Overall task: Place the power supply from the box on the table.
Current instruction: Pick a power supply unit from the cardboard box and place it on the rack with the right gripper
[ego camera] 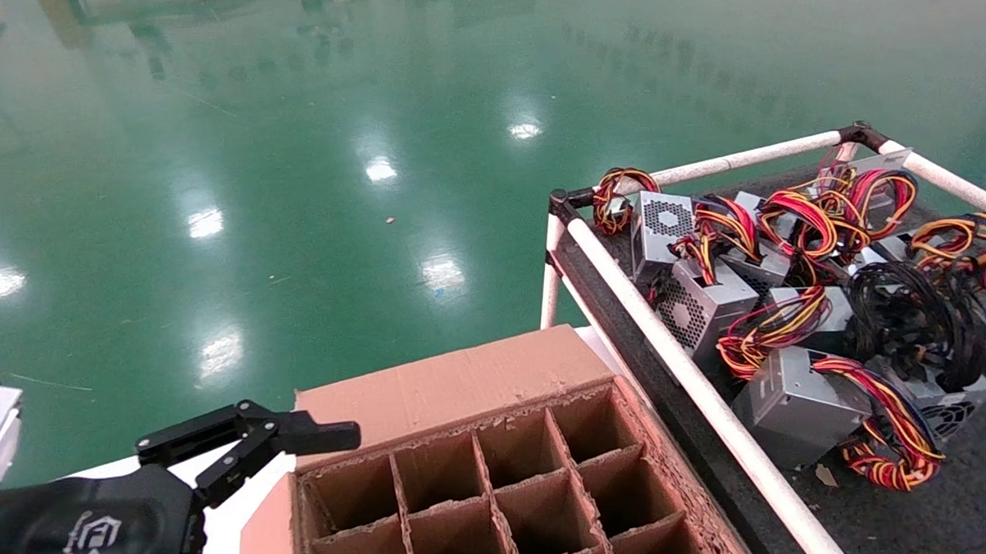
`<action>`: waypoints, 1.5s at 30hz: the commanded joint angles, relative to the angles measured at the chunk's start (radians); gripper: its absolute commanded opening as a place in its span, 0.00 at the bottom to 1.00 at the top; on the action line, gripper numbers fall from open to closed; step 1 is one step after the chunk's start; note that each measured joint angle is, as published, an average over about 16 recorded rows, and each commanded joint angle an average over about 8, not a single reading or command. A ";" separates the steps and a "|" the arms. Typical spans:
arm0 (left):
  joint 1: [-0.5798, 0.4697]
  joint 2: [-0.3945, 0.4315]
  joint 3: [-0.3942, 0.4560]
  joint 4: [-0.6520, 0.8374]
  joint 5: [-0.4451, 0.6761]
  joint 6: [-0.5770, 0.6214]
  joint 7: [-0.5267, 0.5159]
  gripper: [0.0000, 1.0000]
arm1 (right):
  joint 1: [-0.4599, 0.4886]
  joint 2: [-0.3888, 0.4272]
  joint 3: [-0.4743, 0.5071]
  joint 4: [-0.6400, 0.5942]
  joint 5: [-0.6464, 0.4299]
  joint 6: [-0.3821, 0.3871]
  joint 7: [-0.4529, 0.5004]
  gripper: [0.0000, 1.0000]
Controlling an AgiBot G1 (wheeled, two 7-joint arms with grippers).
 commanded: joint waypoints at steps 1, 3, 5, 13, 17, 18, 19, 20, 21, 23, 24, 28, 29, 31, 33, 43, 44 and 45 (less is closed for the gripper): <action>0.000 0.000 0.000 0.000 0.000 0.000 0.000 1.00 | 0.002 -0.017 0.000 -0.002 0.000 0.022 -0.002 0.00; 0.000 0.000 0.000 0.000 0.000 0.000 0.000 1.00 | -0.004 -0.020 -0.001 -0.003 -0.002 0.018 -0.002 0.00; 0.000 0.000 0.000 0.000 0.000 0.000 0.000 1.00 | -0.010 -0.020 -0.003 -0.004 -0.004 0.010 -0.003 0.01; 0.000 0.000 0.000 0.000 0.000 0.000 0.000 1.00 | -0.021 -0.019 -0.007 -0.005 -0.009 -0.008 -0.007 0.95; 0.000 0.000 0.000 0.000 -0.001 -0.001 0.000 1.00 | -0.022 -0.020 -0.007 -0.005 -0.009 -0.009 -0.008 1.00; 0.000 0.000 0.000 0.000 -0.001 -0.001 0.000 1.00 | -0.022 -0.019 -0.008 -0.005 -0.009 -0.009 -0.008 1.00; 0.000 0.000 0.000 0.000 -0.001 -0.001 0.000 1.00 | -0.022 -0.019 -0.008 -0.004 -0.009 -0.009 -0.008 1.00; 0.000 0.000 0.000 0.000 -0.001 -0.001 0.000 1.00 | -0.022 -0.019 -0.008 -0.004 -0.009 -0.009 -0.008 1.00; 0.000 0.000 0.000 0.000 -0.001 -0.001 0.000 1.00 | -0.022 -0.019 -0.008 -0.004 -0.009 -0.009 -0.008 1.00; 0.000 0.000 0.001 0.000 -0.001 -0.001 0.000 1.00 | -0.021 -0.018 -0.008 -0.004 -0.009 -0.009 -0.007 1.00; 0.000 0.000 0.001 0.000 -0.001 -0.001 0.000 1.00 | -0.021 -0.018 -0.008 -0.004 -0.009 -0.009 -0.007 1.00; 0.000 0.000 0.001 0.000 -0.001 -0.001 0.000 1.00 | -0.021 -0.016 -0.008 -0.005 -0.010 -0.009 -0.007 1.00; 0.000 0.000 0.001 0.000 -0.001 -0.001 0.000 1.00 | -0.020 -0.015 -0.008 -0.005 -0.010 -0.009 -0.007 1.00; 0.000 0.000 0.001 0.001 -0.001 -0.001 0.001 1.00 | -0.018 -0.011 -0.009 -0.003 -0.011 -0.010 -0.006 1.00; 0.000 0.000 0.001 0.001 -0.001 0.000 0.001 1.00 | -0.012 -0.006 -0.010 0.001 -0.013 -0.011 -0.004 1.00; -0.001 0.000 0.001 0.001 -0.001 0.000 0.001 1.00 | 0.047 -0.012 -0.011 0.046 -0.013 -0.040 0.045 1.00; -0.001 0.000 0.001 0.001 -0.001 0.000 0.001 1.00 | 0.050 -0.018 -0.009 0.053 -0.011 -0.052 0.052 1.00; -0.001 0.000 0.001 0.001 -0.001 0.000 0.001 1.00 | 0.052 -0.025 -0.007 0.059 -0.007 -0.064 0.059 1.00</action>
